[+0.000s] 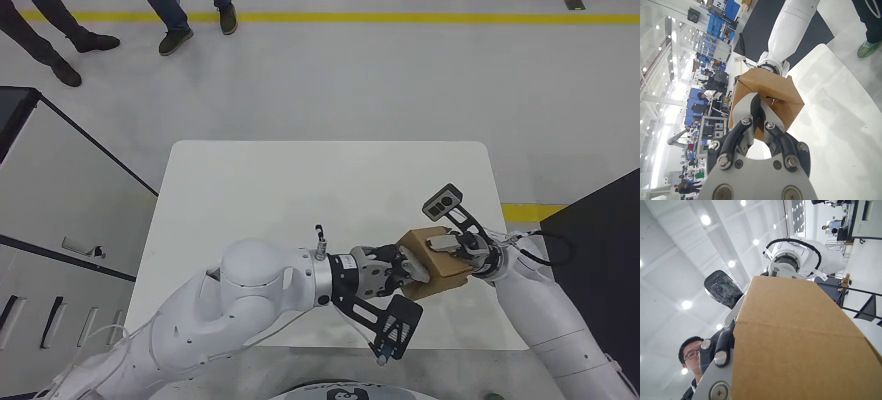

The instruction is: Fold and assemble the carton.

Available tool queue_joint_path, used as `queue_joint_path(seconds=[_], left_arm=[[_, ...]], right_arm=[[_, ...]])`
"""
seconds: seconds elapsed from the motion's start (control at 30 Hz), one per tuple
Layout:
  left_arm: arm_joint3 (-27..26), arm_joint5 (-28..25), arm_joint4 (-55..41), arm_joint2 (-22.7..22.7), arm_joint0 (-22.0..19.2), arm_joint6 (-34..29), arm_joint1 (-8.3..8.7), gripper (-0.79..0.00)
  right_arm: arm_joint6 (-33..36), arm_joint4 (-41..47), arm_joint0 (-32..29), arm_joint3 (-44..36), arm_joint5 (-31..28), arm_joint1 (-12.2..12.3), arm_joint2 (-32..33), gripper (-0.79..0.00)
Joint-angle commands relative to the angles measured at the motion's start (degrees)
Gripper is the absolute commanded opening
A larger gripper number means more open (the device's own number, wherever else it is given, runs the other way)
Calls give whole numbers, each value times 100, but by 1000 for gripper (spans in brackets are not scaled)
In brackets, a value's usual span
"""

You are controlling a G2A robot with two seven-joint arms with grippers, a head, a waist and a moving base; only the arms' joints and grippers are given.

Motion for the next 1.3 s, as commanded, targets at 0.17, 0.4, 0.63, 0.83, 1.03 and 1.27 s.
queue_joint_path(seconds=[0.17,0.4,0.63,0.83,1.03,1.27], left_arm=[[31,21,-14,21,-50,-19,-21,-785],[-64,64,-133,-191,8,-71,-4,-785],[-167,17,-143,-393,118,-66,38,-785],[-191,-14,-112,-433,159,-15,55,-785],[-201,-32,-73,-330,110,49,41,-785],[-127,-4,25,-95,-23,8,-10,-785]], right_arm=[[0,-4,18,4,20,3,-19,-785],[0,17,45,85,33,18,30,-785],[0,56,47,97,37,43,69,-785],[0,189,58,-9,39,68,29,-785],[0,253,67,-58,30,116,-24,-785],[0,261,86,-114,-12,168,-99,-785]])
